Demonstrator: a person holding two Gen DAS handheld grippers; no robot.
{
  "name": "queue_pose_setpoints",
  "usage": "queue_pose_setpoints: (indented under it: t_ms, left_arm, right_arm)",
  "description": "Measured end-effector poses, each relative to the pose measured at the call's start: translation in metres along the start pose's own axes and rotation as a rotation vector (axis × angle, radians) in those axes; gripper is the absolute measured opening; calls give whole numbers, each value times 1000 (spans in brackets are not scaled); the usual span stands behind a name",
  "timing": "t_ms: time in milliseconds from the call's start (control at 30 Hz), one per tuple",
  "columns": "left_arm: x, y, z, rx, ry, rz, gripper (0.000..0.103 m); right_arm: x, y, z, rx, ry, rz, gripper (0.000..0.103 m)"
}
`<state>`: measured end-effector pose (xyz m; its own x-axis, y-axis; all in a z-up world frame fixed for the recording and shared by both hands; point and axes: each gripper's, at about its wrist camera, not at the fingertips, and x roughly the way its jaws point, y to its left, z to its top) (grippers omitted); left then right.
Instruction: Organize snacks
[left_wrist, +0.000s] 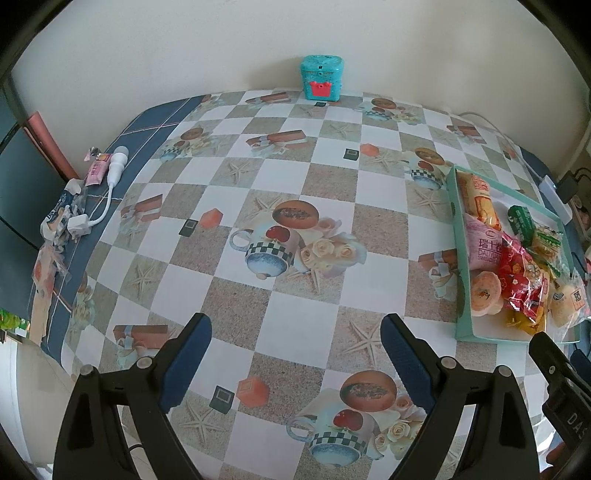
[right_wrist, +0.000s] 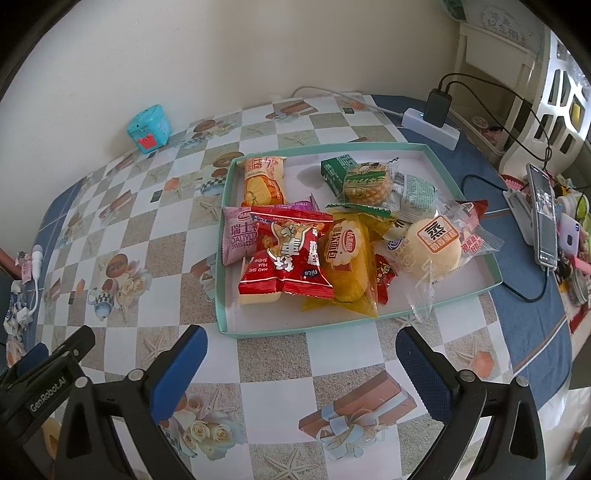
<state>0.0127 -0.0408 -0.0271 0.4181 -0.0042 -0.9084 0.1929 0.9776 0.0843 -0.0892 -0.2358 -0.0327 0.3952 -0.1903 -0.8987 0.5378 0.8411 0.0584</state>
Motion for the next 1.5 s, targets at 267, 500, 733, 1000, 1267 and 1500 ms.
queue_pose_setpoints:
  t_ms: [267, 500, 733, 1000, 1267, 1500]
  left_arm:
    - [0, 0, 0, -1, 0, 0, 93]
    - [0, -1, 0, 0, 0, 1, 93]
    - [1, 0, 0, 1, 1, 1, 93]
    - [1, 0, 0, 1, 1, 1, 93]
    - [2, 1, -1, 0, 4, 3, 93]
    - [2, 1, -1, 0, 5, 3, 93]
  right_arm:
    - [0, 1, 0, 1, 0, -1, 103]
    - [0, 2, 0, -5, 1, -1, 103]
    - [0, 2, -1, -4, 1, 0, 103]
    - [1, 2, -1, -3, 1, -1, 103]
    - [1, 3, -1, -6, 2, -2, 103]
    - [1, 3, -1, -5, 2, -2, 103]
